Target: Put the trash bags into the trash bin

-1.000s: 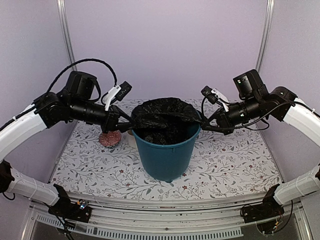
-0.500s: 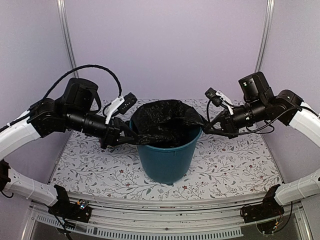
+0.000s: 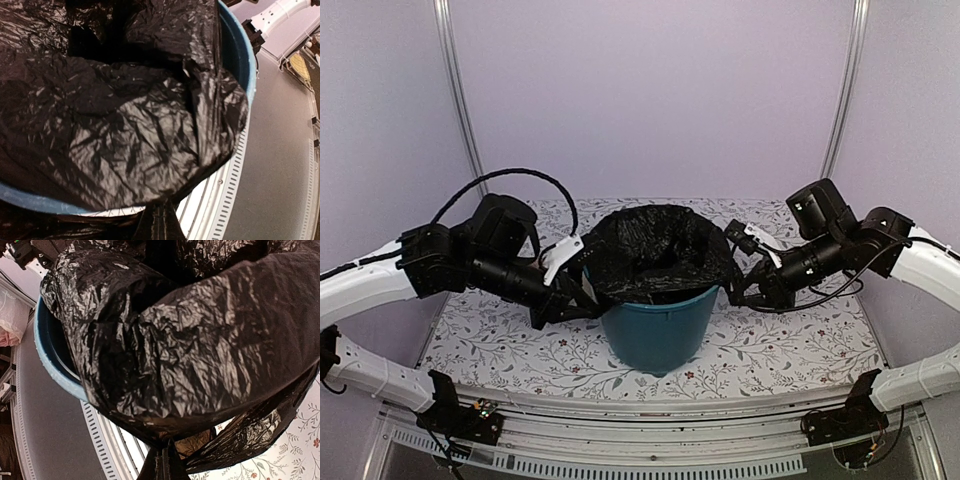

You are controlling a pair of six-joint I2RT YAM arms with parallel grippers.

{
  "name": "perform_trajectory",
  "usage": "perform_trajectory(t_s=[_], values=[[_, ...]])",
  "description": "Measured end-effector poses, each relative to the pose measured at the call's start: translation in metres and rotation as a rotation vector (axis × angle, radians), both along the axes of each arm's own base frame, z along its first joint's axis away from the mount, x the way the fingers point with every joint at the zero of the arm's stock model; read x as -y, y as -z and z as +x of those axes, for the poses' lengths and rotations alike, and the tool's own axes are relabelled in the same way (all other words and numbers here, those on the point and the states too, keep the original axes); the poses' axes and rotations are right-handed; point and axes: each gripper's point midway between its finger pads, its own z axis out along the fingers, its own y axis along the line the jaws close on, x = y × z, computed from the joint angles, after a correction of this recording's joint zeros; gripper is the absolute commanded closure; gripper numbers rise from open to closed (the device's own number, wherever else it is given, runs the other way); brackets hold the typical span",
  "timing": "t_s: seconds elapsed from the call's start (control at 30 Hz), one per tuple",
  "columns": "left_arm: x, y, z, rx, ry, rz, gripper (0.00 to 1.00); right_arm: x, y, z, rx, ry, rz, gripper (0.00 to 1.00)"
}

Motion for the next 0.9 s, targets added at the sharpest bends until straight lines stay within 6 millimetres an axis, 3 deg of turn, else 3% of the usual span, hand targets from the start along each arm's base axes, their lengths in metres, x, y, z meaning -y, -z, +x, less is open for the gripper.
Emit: perform_trajectory(t_s=[0.17, 0.5, 0.67, 0.9], values=[[0.006, 0.008, 0.018, 0.099, -0.052, -0.048, 1.00, -0.007, 0.013, 0.005, 0.018, 0.005, 0.019, 0.98], [0.021, 0.013, 0.081, 0.307, -0.269, -0.166, 1.00, -0.005, 0.040, 0.027, 0.088, 0.105, 0.029, 0.99], [0.023, 0.040, 0.088, 0.285, -0.304, -0.166, 1.00, 0.006, 0.055, 0.028, 0.098, 0.175, 0.026, 0.98], [0.016, 0.069, 0.084, 0.241, -0.327, -0.153, 1.00, 0.002, 0.058, 0.035, 0.096, 0.224, 0.073, 0.98]])
